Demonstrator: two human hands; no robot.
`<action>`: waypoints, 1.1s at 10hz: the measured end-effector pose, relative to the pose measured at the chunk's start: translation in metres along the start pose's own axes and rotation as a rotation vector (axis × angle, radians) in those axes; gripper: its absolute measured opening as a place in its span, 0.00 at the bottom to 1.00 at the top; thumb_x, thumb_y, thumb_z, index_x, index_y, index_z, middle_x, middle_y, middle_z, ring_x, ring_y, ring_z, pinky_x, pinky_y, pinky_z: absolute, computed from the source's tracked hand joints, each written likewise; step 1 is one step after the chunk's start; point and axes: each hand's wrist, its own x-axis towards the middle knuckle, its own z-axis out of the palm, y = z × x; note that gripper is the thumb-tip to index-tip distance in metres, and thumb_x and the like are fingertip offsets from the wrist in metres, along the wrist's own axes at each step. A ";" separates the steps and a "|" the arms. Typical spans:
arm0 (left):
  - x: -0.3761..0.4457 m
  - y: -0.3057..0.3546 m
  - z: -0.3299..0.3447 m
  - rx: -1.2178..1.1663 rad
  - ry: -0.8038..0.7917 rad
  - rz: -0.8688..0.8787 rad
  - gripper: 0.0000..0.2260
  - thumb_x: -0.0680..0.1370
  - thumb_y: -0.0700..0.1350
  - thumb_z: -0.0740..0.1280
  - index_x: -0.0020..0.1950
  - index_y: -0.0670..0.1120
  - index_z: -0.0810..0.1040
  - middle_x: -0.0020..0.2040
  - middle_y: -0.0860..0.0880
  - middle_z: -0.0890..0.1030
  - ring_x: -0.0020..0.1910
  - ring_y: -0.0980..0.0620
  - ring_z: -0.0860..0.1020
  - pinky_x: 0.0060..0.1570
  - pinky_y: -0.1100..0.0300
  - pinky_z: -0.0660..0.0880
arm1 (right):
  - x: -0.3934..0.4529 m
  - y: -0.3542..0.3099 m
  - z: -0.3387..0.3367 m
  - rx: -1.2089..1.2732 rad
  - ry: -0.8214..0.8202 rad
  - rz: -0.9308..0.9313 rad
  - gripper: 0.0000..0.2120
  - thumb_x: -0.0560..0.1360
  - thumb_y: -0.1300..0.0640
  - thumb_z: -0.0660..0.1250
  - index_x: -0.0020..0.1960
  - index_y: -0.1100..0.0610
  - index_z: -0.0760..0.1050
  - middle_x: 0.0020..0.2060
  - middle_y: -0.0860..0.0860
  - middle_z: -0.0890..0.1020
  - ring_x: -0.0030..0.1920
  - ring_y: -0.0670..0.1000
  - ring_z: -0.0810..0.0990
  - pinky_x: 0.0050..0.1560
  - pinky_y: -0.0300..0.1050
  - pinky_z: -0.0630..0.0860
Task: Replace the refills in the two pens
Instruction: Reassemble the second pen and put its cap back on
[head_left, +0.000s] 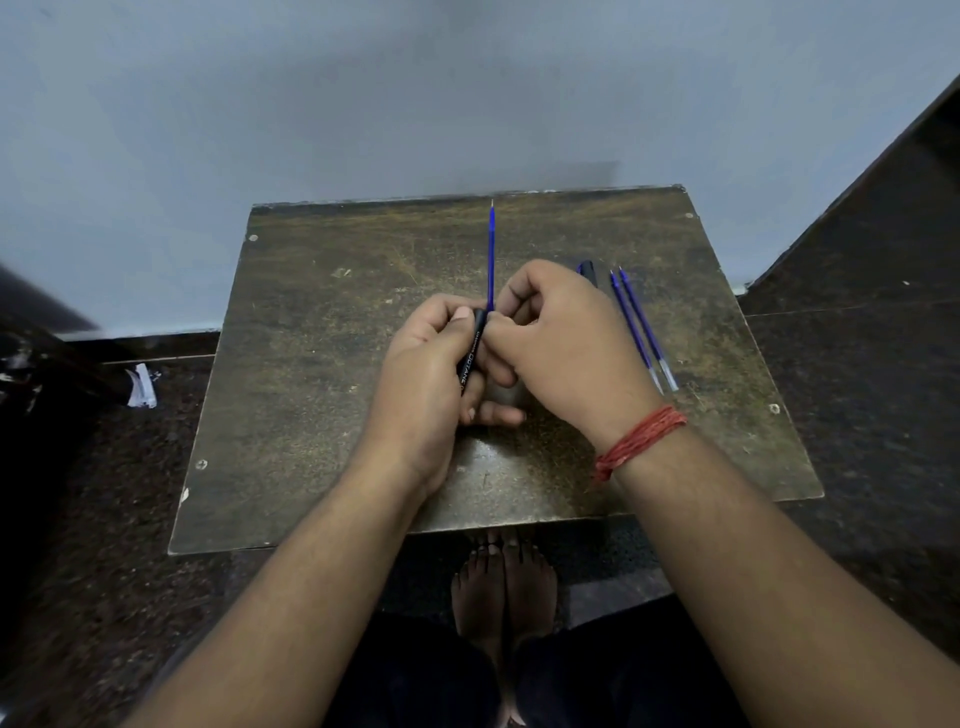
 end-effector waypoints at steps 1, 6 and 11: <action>-0.001 0.001 0.000 -0.035 -0.020 -0.001 0.11 0.85 0.42 0.55 0.51 0.44 0.77 0.28 0.46 0.77 0.17 0.57 0.62 0.22 0.59 0.76 | 0.003 0.001 -0.002 0.115 0.009 0.006 0.04 0.71 0.60 0.70 0.43 0.52 0.77 0.31 0.45 0.79 0.29 0.40 0.74 0.34 0.38 0.71; -0.001 -0.002 0.001 -0.068 -0.105 -0.079 0.11 0.85 0.42 0.55 0.51 0.40 0.74 0.31 0.44 0.80 0.17 0.57 0.62 0.24 0.58 0.77 | 0.013 0.004 -0.019 0.866 0.083 0.178 0.04 0.76 0.64 0.68 0.45 0.57 0.78 0.40 0.53 0.84 0.23 0.45 0.63 0.21 0.34 0.58; -0.001 -0.002 0.001 -0.070 -0.098 -0.042 0.11 0.85 0.43 0.55 0.51 0.40 0.74 0.31 0.44 0.80 0.17 0.57 0.63 0.26 0.58 0.78 | 0.010 0.007 -0.013 0.676 -0.150 0.191 0.04 0.76 0.63 0.70 0.44 0.55 0.79 0.35 0.52 0.80 0.23 0.44 0.67 0.19 0.33 0.60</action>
